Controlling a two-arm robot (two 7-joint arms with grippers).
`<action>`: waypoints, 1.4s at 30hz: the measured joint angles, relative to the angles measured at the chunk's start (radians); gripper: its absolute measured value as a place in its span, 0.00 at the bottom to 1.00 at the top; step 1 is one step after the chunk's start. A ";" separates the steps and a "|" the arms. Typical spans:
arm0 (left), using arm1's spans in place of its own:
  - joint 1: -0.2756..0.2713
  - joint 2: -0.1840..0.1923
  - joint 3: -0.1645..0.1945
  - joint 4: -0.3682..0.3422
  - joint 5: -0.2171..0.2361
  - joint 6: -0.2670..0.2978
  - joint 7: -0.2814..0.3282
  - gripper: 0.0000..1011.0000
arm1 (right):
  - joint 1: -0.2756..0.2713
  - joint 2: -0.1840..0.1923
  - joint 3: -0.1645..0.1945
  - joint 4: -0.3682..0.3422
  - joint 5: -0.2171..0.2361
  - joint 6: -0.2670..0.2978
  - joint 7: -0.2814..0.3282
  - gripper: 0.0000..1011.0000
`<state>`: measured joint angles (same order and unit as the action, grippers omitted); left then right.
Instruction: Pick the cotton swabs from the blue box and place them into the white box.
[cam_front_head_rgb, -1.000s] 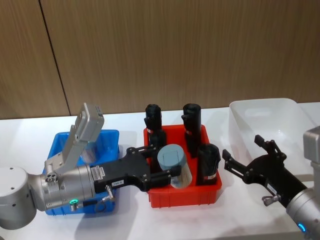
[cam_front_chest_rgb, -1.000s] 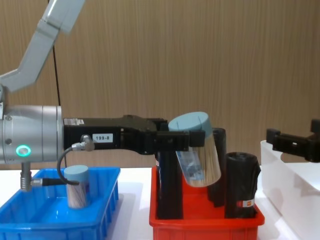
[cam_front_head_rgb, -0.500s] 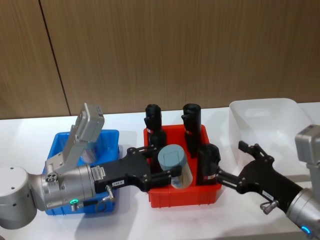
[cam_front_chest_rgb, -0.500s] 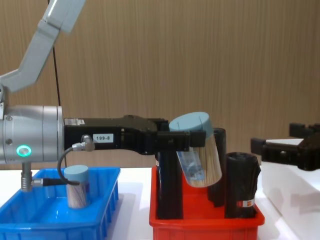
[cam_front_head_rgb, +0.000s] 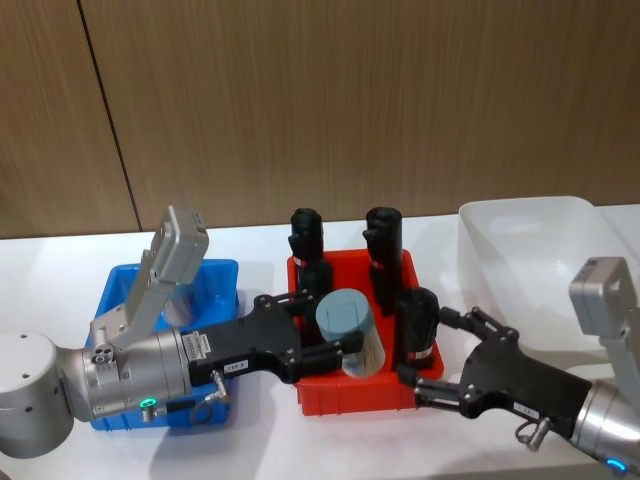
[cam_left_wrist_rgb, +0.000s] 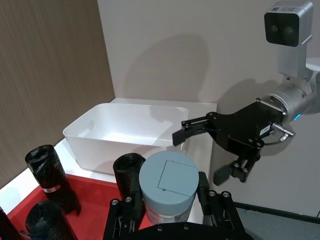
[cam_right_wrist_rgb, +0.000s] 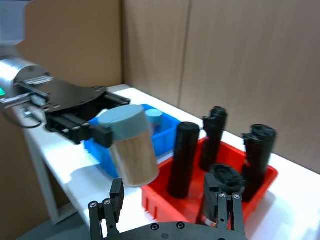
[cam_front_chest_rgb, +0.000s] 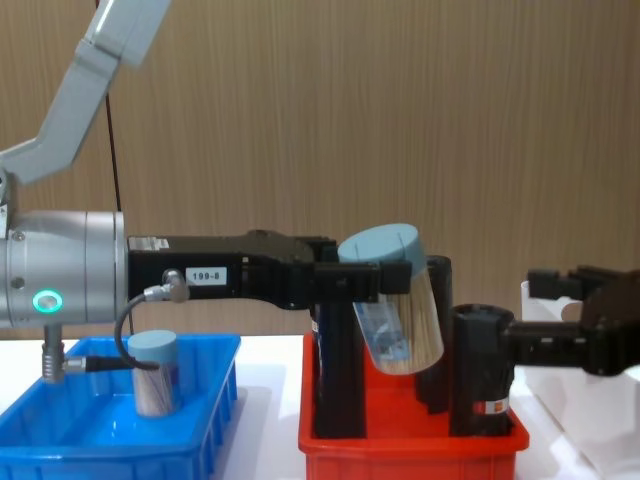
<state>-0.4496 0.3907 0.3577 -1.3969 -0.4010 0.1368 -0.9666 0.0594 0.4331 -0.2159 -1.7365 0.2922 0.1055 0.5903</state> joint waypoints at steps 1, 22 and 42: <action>0.000 0.000 0.000 0.000 0.000 0.000 0.000 0.65 | 0.004 0.001 -0.001 0.003 -0.002 0.001 0.016 0.99; 0.000 0.000 0.000 0.000 0.000 0.000 0.000 0.65 | 0.094 -0.033 -0.042 0.087 -0.054 0.011 0.156 0.99; 0.000 0.000 0.000 0.000 0.000 0.000 0.000 0.65 | 0.188 -0.102 -0.085 0.206 -0.110 -0.005 0.145 0.99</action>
<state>-0.4497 0.3907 0.3576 -1.3969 -0.4011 0.1369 -0.9670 0.2477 0.3315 -0.3006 -1.5308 0.1821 0.1002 0.7353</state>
